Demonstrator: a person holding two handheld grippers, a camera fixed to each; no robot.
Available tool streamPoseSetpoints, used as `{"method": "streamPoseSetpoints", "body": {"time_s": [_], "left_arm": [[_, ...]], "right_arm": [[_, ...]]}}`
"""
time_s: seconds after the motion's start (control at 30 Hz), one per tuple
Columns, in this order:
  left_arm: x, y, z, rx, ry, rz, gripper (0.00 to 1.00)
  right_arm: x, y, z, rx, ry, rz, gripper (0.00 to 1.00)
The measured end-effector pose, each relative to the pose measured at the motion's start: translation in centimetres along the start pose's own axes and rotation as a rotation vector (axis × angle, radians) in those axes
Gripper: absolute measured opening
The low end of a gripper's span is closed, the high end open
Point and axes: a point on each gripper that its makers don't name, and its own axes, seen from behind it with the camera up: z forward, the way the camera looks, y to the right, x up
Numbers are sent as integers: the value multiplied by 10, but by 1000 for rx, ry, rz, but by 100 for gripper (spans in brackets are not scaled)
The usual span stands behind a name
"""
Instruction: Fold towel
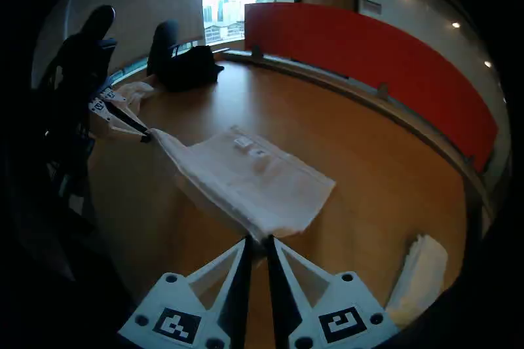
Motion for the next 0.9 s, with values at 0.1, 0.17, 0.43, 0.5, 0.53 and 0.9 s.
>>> {"method": "streamPoseSetpoints", "body": {"time_s": [0.1, 0.17, 0.43, 0.5, 0.53, 0.9], "left_arm": [[1, 2, -4, -6, 0, -11, 12], [2, 4, -7, -8, -1, -12, 12], [1, 6, -11, -10, -4, -17, 12], [1, 6, -10, -8, -5, -19, 12], [2, 5, -10, -7, -5, -18, 12], [24, -10, 9, 30, 13, 9, 12]], "right_arm": [[3, 0, -5, 3, 2, 6, 16], [4, 0, -7, 5, 1, 5, 15], [8, -2, -12, 6, 0, -7, 16], [8, -2, -12, 7, -1, -8, 16], [8, -1, -11, 7, -4, -9, 16], [20, 15, 6, -9, -19, -42, 15]]}}
